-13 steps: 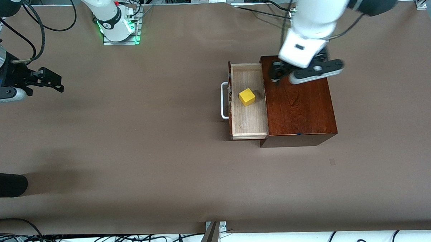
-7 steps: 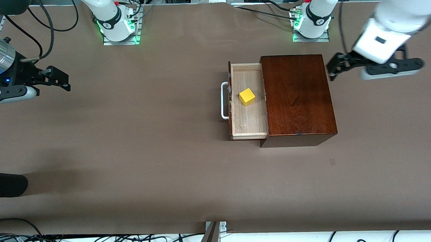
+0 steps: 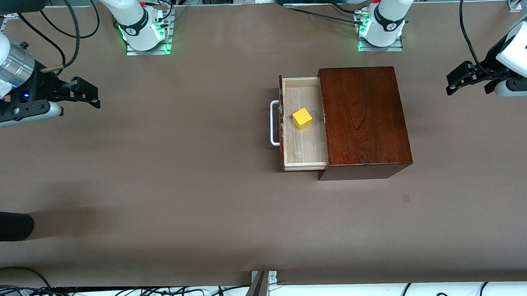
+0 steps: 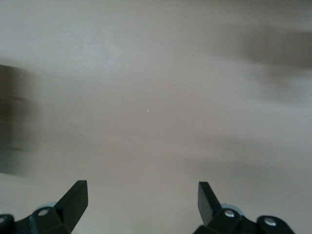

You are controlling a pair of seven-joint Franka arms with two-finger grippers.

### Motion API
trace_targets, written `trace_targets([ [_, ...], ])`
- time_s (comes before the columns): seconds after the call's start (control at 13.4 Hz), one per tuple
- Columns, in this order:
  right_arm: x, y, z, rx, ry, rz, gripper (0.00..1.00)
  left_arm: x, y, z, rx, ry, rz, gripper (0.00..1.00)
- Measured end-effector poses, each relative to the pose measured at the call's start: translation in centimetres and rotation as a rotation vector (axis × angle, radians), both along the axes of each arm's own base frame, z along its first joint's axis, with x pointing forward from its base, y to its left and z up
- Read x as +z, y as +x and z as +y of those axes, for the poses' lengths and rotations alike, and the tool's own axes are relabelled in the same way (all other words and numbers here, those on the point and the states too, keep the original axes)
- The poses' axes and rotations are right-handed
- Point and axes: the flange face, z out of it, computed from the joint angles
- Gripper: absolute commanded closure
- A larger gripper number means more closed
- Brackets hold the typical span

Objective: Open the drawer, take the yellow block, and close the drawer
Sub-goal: 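Move the right gripper over the yellow cube in the drawer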

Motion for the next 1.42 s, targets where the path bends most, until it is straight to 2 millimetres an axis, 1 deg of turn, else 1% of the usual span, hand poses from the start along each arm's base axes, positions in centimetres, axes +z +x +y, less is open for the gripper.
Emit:
trace_targets([
  [0.15, 0.1, -0.8, 3.9, -0.037, 0.005, 0.003, 0.00, 0.0, 0.0, 0.0, -0.001, 0.000, 0.002, 0.00],
  [0.3, 0.3, -2.0, 9.0, -0.087, 0.016, -0.013, 0.00, 0.0, 0.0, 0.0, 0.000, 0.000, 0.005, 0.00],
  [0.45, 0.2, -3.5, 14.5, -0.158, 0.036, -0.032, 0.00, -0.1, 0.0, 0.1, 0.002, 0.000, 0.006, 0.00],
  [0.67, -1.3, -5.6, 22.4, -0.284, 0.080, -0.040, 0.00, 0.1, 0.0, 0.8, 0.015, 0.000, 0.001, 0.00],
  [0.75, -1.8, -6.2, 24.6, -0.325, 0.098, -0.042, 0.00, 0.2, 0.1, 1.2, 0.022, 0.000, -0.001, 0.00],
  [0.9, -2.5, -7.4, 28.4, -0.408, 0.120, -0.025, 0.00, 0.4, 0.1, 1.8, 0.033, 0.000, -0.004, 0.00],
  [1.12, -2.7, -8.5, 33.1, -0.570, 0.163, -0.008, 0.00, 0.4, 0.1, 2.0, 0.036, 0.000, -0.006, 0.00],
  [1.19, -3.1, -8.8, 34.7, -0.631, 0.175, -0.012, 0.00, 0.5, 0.1, 2.3, 0.042, 0.000, -0.007, 0.00],
  [1.42, -5.0, -10.1, 39.2, -0.812, 0.167, -0.023, 0.00, 1.1, 0.1, 2.9, 0.055, 0.000, -0.022, 0.00],
])
